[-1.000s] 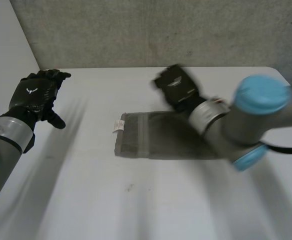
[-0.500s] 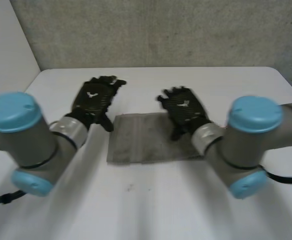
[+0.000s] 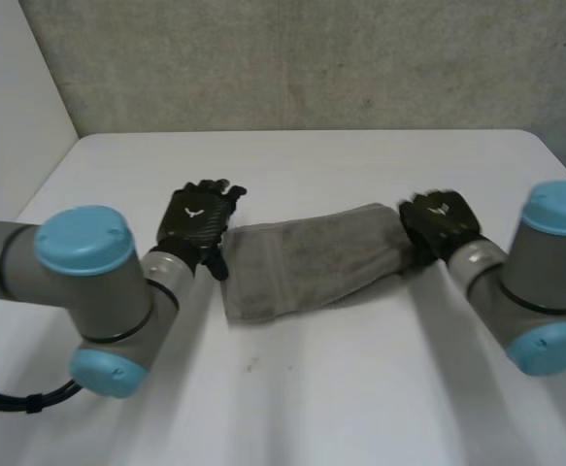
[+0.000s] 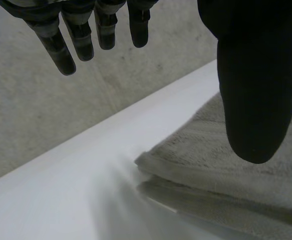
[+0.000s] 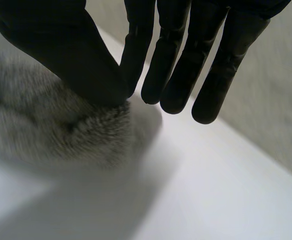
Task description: Fold the towel.
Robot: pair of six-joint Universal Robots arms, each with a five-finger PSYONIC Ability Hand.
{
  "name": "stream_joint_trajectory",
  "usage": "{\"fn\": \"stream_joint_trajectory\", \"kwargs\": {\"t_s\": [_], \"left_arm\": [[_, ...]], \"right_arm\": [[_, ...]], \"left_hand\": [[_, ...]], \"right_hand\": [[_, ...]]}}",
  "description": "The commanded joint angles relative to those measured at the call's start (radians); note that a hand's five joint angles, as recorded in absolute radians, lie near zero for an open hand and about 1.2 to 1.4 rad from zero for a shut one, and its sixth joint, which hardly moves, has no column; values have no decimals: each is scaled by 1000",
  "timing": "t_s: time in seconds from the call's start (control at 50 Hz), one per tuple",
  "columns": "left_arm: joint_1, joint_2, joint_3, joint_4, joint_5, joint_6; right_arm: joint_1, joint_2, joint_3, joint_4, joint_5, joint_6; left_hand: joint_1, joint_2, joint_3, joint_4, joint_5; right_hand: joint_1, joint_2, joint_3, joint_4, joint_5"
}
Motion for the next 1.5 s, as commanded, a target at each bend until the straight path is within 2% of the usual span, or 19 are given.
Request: {"fn": "stream_joint_trajectory", "kwargs": {"t_s": [0.02, 0.08, 0.18, 0.26, 0.32, 0.34, 0.4, 0.42, 0.44, 0.46, 0.52, 0.64, 0.74, 0.84, 1.02, 1.1, 1.16, 1.34, 1.5], "left_arm": [[87, 177, -154, 1, 0, -5], [101, 199, -173, 1, -2, -5], [156, 228, -226, 1, 0, -8], [189, 231, -255, 2, 3, -10], [190, 231, -265, 4, 6, -8], [190, 231, -265, 4, 6, -8], [190, 233, -265, 5, 6, -10], [190, 233, -265, 5, 6, -10], [186, 233, -265, 5, 6, -10], [186, 233, -265, 5, 6, -10], [177, 233, -268, 5, 6, -11], [174, 234, -283, 7, 8, -11], [172, 236, -283, 7, 9, -11], [169, 236, -283, 8, 9, -11], [167, 239, -286, 8, 8, -11], [164, 243, -288, 7, 6, -11], [157, 246, -288, 7, 4, -11], [157, 280, -291, 7, 1, -13], [170, 302, -289, 7, 0, -13]], "right_arm": [[276, 56, -182, 8, -49, 58], [318, 80, -194, 7, -85, 63], [471, 196, -186, 10, -236, 69], [488, 225, -196, 11, -230, 66], [487, 203, -209, 11, -139, 77], [461, 157, -216, 13, -58, 90], [405, 117, -214, 13, -6, 109], [360, 83, -205, 16, 33, 132], [359, 83, -205, 16, 33, 132], [329, 48, -188, 29, 64, 152], [249, -31, -110, 89, 92, 198], [39, -101, 64, 119, 44, 167], [-68, -84, 165, 56, -84, 17], [-110, -57, 177, 2, -125, -21], [-113, -6, 160, -30, -126, -18], [-127, 17, 159, -61, -131, -15], [-132, 23, 157, -81, -132, -5], [-115, 12, 88, -90, -160, 110], [172, 15, -105, -72, -169, 147]], "left_hand": [[-5, 10, 7, 9, -31], [-5, 10, 7, 9, -31], [-5, 10, 7, 9, -31], [-5, 10, 7, 9, -31], [-5, 10, 7, 9, -31], [-5, 10, 7, 9, -31], [-5, 10, 7, 9, -31], [-5, 10, 7, 9, -31], [-5, 10, 7, 9, -31], [-5, 10, 7, 9, -31], [-5, 10, 7, 9, -31], [-5, 10, 7, 9, -31], [-5, 10, 7, 9, -31], [-5, 10, 7, 9, -31], [-5, 10, 7, 9, -31], [-5, 10, 7, 9, -31], [-5, 10, 7, 9, -31], [-5, 10, 7, 9, -31], [-5, 10, 7, 9, -31]], "right_hand": [[431, 220, 215, 207, 248], [431, 220, 215, 207, 248], [431, 220, 215, 207, 248], [431, 220, 215, 207, 248], [431, 220, 215, 207, 248], [431, 220, 215, 207, 248], [277, 66, 60, 52, 93], [-145, -356, -361, -369, -328], [-149, -360, -366, -374, -332], [-457, -668, -674, -682, -640], [-536, -748, -753, -761, -720], [-607, -818, -824, -832, -790], [-525, -736, -742, -750, -709], [-378, -589, -595, -603, -562], [-208, -419, -424, -432, -391], [65, -147, -152, -160, -119], [430, 219, 213, 205, 246], [431, 220, 215, 207, 248], [431, 220, 215, 207, 248]]}}
